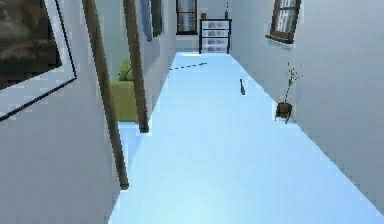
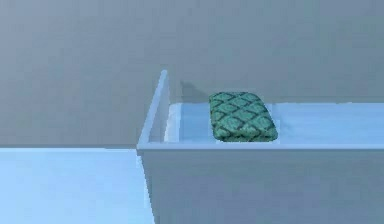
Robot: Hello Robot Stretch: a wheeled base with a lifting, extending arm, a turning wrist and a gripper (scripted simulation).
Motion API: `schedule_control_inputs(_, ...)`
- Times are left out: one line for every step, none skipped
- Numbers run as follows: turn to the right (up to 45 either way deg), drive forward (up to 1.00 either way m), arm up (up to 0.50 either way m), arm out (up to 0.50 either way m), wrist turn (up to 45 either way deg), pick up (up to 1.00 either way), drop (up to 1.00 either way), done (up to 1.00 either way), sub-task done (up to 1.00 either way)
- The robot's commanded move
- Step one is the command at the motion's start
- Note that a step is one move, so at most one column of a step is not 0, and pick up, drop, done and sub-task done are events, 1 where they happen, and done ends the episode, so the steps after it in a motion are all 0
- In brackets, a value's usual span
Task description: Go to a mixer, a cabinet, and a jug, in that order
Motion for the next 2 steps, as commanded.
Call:
schedule_control_inputs(0.0,1.0,0.0,0.0,0.0,0.0,0.0,0.0,0.0)
schedule_control_inputs(-3.0,0.0,0.0,0.0,0.0,0.0,0.0,0.0,0.0)
